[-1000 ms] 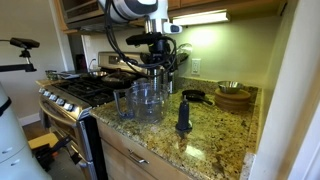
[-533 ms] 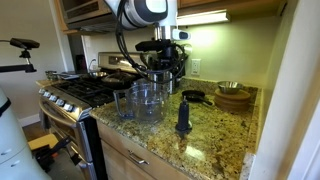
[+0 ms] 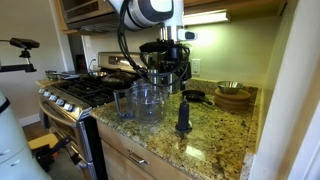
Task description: Put the blades inside the food processor chamber
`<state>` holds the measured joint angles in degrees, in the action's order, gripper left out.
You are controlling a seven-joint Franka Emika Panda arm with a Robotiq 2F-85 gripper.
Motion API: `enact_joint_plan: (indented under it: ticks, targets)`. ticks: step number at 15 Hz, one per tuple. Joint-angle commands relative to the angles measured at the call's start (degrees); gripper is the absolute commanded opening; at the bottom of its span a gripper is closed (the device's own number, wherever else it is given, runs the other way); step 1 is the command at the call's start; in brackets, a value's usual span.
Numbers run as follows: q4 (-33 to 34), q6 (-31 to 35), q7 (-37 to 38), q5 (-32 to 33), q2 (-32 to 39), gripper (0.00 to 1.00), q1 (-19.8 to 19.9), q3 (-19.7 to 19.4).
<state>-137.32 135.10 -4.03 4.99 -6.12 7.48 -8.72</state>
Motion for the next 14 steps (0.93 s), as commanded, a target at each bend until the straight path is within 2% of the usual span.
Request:
enact_joint_plan:
  ticks: [1,5,9,14]
  targets:
    - [1.1,3.0,2.5,0.3,2.7,1.00,1.8,-0.9]
    - [2.6,5.3,-0.1,-2.8,6.3,1.00,2.2,-1.7]
    - [5.1,4.8,-0.7,-5.7,10.1,1.00,2.4,-1.7]
    - [6.7,3.6,0.4,-3.7,12.6,1.00,2.5,-1.8]
